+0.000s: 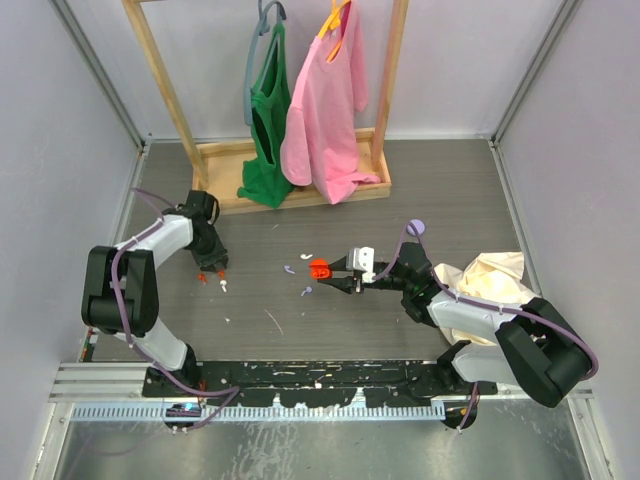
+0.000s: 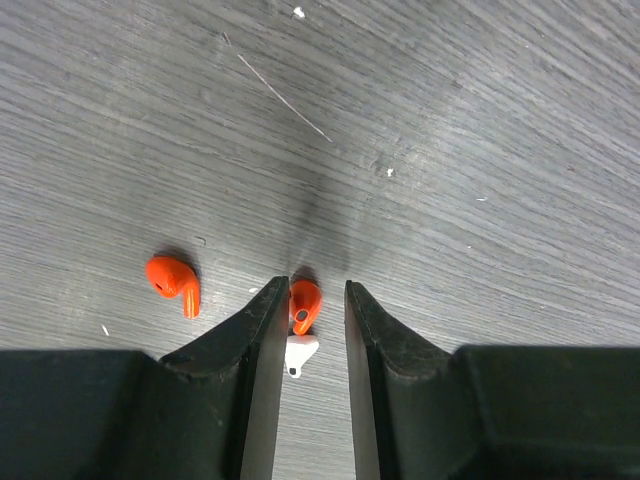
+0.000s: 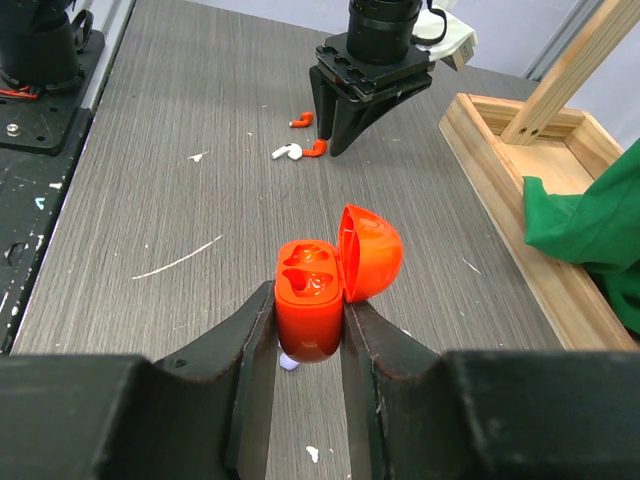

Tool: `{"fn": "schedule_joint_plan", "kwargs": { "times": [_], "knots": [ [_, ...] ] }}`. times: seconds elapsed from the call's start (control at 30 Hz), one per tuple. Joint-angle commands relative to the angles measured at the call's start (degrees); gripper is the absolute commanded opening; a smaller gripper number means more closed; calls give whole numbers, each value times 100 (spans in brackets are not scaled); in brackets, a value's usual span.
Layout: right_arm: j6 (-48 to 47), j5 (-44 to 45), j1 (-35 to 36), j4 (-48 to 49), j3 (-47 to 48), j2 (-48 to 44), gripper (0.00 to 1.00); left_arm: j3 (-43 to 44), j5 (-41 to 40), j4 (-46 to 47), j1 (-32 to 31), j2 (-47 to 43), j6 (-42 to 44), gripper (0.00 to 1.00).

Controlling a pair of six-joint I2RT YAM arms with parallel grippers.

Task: Insert the wireless bluetooth earbuds into the charging case
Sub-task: Pick up the earbud from the center of the board.

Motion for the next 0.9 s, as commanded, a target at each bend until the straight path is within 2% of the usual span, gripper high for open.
{"fn": "schedule_joint_plan", "kwargs": {
  "times": [0.0, 0.43, 0.67, 0.87],
  "knots": [
    [-54, -65, -6, 182, 205, -49, 1, 215, -99, -177, -22, 26, 124, 30],
    [-82, -84, -16, 145, 221, -61, 1, 347, -44, -320, -67, 230, 282, 28],
    [-98, -72, -11, 103, 232, -61, 1, 356, 11, -327, -103, 367, 307, 22],
    [-140, -76, -6, 50, 240, -77, 1, 325, 56, -355, -152, 301, 292, 21]
  ]
}}
